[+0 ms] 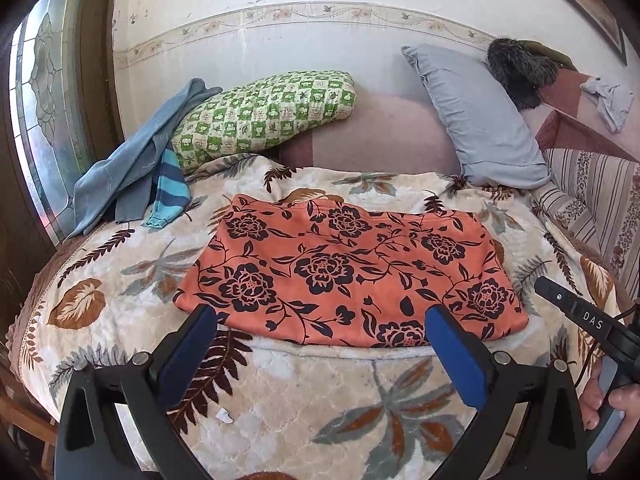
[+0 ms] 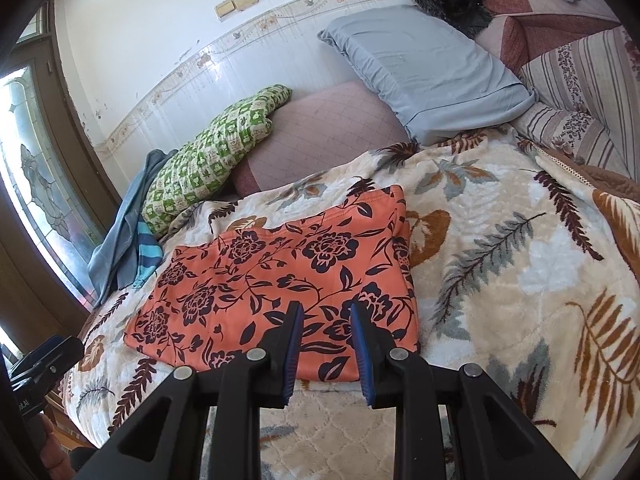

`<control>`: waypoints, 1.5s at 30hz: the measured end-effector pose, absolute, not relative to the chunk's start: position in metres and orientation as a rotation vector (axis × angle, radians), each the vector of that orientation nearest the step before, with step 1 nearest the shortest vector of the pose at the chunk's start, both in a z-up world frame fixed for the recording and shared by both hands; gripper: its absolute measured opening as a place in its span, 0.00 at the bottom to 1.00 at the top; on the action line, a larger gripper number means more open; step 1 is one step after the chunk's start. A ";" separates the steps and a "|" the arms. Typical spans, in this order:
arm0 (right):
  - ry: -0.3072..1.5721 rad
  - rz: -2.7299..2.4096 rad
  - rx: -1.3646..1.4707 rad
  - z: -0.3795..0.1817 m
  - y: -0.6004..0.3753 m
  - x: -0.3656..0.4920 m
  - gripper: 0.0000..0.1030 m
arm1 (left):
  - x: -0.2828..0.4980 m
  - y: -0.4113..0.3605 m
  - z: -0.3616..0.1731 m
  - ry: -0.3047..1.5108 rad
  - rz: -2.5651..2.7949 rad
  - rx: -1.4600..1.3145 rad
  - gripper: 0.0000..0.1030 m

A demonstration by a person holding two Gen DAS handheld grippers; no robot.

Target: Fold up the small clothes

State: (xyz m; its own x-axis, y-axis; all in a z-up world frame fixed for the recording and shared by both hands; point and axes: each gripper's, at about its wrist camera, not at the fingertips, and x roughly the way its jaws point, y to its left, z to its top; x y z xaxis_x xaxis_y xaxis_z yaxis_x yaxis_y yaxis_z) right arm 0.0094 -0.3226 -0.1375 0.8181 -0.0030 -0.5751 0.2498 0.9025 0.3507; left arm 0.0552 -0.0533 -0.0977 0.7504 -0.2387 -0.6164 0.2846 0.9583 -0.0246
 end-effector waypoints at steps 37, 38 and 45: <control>0.936 -0.235 0.315 -0.209 -0.316 0.074 0.27 | 0.197 0.027 -0.218 0.983 -0.022 -0.072 1.00; 0.918 -0.234 0.300 -0.206 -0.312 0.072 0.27 | 0.193 0.026 -0.212 0.949 -0.023 -0.057 1.00; 0.840 -0.155 0.207 -0.192 -0.282 0.071 0.27 | 0.191 0.021 -0.210 0.931 -0.010 -0.005 1.00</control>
